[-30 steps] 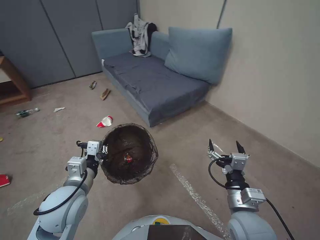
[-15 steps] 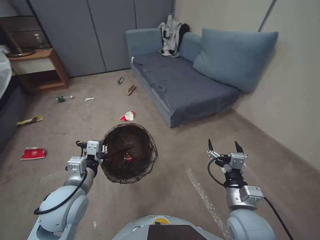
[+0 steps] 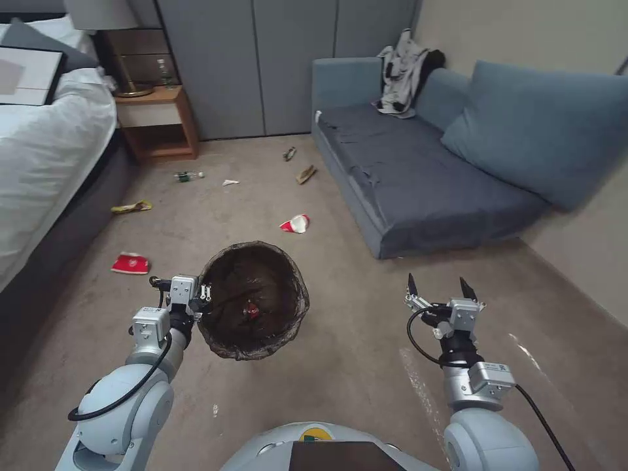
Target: Pick up the trash bin, then pick up the garbage from the floor and place it into the trash bin.
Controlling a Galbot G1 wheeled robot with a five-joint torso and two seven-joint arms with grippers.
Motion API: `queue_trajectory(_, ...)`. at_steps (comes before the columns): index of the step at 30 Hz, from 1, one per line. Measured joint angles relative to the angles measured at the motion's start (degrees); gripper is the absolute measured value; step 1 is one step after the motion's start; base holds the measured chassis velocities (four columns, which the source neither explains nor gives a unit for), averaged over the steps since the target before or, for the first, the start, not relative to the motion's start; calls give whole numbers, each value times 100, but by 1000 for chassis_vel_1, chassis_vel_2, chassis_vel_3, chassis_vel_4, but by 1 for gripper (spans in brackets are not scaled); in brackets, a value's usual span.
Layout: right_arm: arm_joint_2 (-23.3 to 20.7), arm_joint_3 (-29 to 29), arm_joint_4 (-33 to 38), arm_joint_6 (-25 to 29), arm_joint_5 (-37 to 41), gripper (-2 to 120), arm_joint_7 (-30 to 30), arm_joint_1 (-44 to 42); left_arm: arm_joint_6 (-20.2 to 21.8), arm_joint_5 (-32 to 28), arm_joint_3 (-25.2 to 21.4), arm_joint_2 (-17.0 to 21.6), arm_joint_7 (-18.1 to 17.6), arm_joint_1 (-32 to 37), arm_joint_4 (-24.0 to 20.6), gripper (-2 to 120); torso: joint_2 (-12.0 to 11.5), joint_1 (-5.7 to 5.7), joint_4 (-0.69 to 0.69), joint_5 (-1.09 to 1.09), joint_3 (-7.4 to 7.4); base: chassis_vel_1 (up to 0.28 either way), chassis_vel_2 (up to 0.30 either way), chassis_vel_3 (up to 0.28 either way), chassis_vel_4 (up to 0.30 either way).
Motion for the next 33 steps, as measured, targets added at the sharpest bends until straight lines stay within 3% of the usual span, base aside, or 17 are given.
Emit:
queue_trajectory(12,-10,-1,21,-149,107,100,23,49,-64,41,20,-19,-1,-3,20,3,0,0,2,0,0,104,102,98,98)
queue_trajectory(33,-21,33,120,-389,251,100,19,93,-92,57,19,-19,-19,7,3,3,0,0,-1,0,0,0,0,0,0)
